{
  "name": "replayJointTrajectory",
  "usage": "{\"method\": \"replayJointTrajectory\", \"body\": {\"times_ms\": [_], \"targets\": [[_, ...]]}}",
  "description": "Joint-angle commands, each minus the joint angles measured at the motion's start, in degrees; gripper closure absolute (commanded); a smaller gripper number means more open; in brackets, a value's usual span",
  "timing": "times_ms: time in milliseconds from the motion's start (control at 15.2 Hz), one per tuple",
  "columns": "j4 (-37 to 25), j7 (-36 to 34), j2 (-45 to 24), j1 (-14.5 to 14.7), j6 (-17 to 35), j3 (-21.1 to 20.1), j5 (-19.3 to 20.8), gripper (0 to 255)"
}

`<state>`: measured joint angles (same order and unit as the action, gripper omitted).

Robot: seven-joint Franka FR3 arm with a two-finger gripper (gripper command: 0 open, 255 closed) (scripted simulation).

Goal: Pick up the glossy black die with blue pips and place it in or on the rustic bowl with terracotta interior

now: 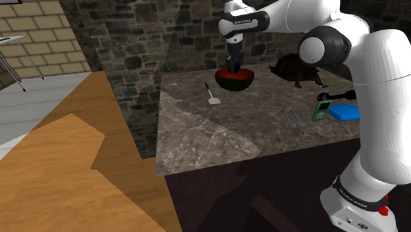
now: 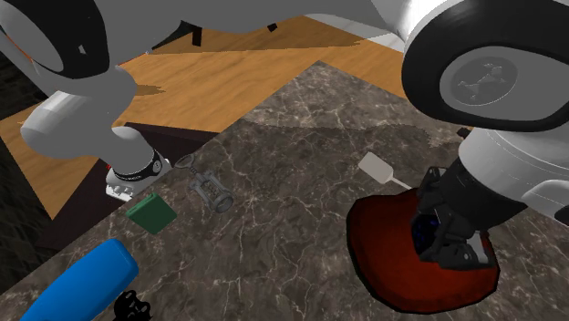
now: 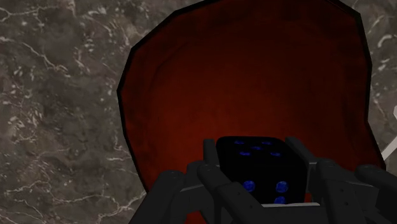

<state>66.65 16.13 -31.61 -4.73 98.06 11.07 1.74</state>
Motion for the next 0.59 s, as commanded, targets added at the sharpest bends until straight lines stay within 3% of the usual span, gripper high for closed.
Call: {"method": "replayJointTrajectory", "body": {"times_ms": [0,264,330,528], "targets": [[0.14,0.01,0.04,-0.01,0.14,0.0,0.0,255],[0.14,0.01,0.04,-0.01,0.14,0.0,0.0,255],[0.14,0.01,0.04,-0.01,0.14,0.0,0.0,0],[0.13,0.01,0.03,0.0,0.13,0.0,0.0,0]]}}
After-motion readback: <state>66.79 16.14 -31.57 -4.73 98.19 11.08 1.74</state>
